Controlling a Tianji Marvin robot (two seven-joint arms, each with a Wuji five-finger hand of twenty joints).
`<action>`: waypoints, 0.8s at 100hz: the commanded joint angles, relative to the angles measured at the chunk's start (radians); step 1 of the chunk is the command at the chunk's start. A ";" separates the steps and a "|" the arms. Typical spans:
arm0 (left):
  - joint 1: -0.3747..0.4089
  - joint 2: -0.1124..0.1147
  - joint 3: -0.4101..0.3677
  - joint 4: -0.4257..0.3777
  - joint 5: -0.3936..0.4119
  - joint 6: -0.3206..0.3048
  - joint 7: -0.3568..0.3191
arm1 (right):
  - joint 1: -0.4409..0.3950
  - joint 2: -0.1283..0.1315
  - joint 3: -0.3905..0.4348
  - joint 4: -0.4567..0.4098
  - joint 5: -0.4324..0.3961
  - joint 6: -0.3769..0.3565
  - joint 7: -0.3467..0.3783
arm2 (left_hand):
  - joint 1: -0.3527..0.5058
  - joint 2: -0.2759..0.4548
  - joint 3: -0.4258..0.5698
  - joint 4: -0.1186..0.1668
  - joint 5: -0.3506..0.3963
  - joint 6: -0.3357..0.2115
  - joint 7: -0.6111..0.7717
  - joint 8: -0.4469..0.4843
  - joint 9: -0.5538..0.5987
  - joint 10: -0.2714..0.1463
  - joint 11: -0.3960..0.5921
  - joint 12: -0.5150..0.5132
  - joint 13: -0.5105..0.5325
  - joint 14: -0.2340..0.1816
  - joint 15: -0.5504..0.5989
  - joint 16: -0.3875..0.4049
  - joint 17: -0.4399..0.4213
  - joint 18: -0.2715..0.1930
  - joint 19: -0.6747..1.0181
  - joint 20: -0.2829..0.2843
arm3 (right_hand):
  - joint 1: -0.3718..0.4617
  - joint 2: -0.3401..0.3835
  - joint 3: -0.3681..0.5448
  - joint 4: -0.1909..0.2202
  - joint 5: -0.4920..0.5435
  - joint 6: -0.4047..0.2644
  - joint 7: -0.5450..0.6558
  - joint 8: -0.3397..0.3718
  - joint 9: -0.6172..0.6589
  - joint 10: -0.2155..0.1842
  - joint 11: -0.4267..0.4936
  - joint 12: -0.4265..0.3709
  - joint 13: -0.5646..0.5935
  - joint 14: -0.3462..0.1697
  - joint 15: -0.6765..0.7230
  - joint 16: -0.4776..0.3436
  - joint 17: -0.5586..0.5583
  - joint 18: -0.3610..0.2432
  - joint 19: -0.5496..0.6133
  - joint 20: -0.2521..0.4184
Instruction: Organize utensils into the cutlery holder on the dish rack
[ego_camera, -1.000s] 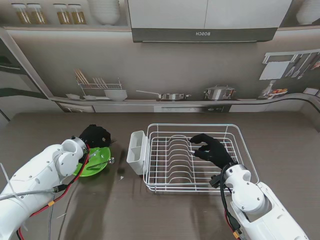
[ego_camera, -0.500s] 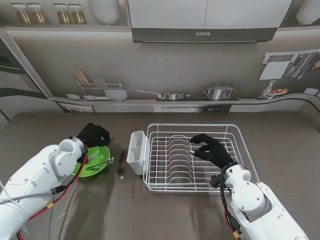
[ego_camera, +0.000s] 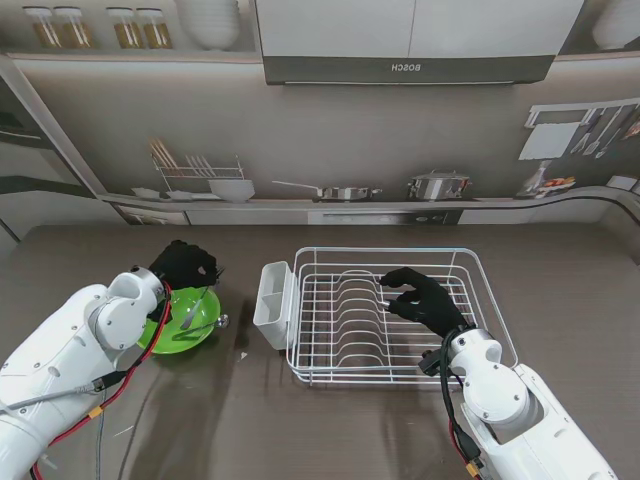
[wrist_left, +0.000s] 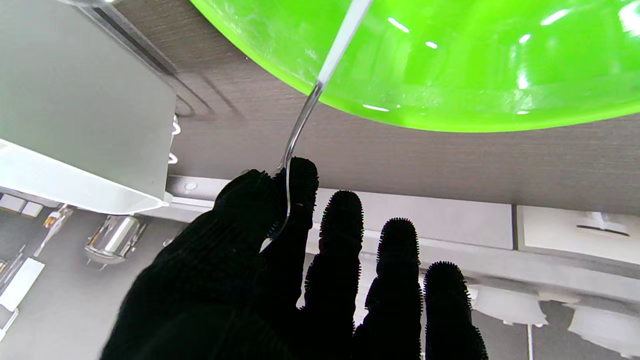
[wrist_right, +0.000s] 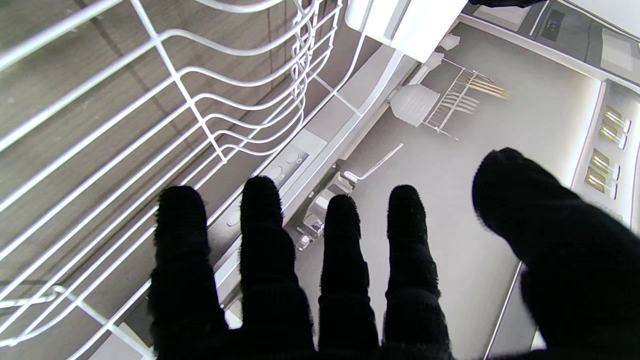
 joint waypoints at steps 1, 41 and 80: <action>-0.003 0.003 -0.006 -0.017 0.004 -0.010 -0.018 | -0.003 -0.004 -0.003 -0.001 0.000 0.002 0.014 | 0.053 0.030 0.048 -0.034 0.037 -0.023 0.064 0.034 0.014 -0.013 0.007 0.026 0.024 -0.015 0.000 0.000 -0.029 -0.033 0.031 -0.021 | -0.033 0.027 -0.004 0.022 -0.017 0.000 -0.005 -0.023 -0.005 0.001 -0.009 -0.009 -0.007 -0.017 0.010 -0.002 -0.011 -0.043 -0.002 0.014; 0.016 0.009 -0.056 -0.095 0.022 -0.034 -0.053 | -0.001 -0.005 -0.003 0.000 0.002 0.002 0.012 | 0.028 0.033 0.092 -0.051 0.046 -0.015 0.065 0.099 0.023 -0.011 -0.003 0.055 0.032 -0.010 -0.008 -0.003 -0.025 -0.037 0.036 -0.035 | -0.033 0.029 -0.004 0.022 -0.017 0.000 -0.005 -0.023 -0.005 0.003 -0.008 -0.009 -0.006 -0.019 0.012 -0.002 -0.011 -0.045 -0.002 0.014; 0.020 0.002 -0.084 -0.189 -0.020 -0.049 -0.077 | -0.002 -0.005 -0.006 0.000 0.002 0.002 0.011 | 0.024 0.037 0.091 -0.052 0.046 -0.019 0.057 0.111 0.024 -0.008 -0.006 0.039 0.033 -0.007 -0.014 -0.003 -0.026 -0.036 0.034 -0.038 | -0.031 0.027 -0.004 0.022 -0.016 0.002 -0.005 -0.023 -0.007 0.003 -0.008 -0.009 -0.007 -0.016 0.012 -0.002 -0.011 -0.043 -0.001 0.014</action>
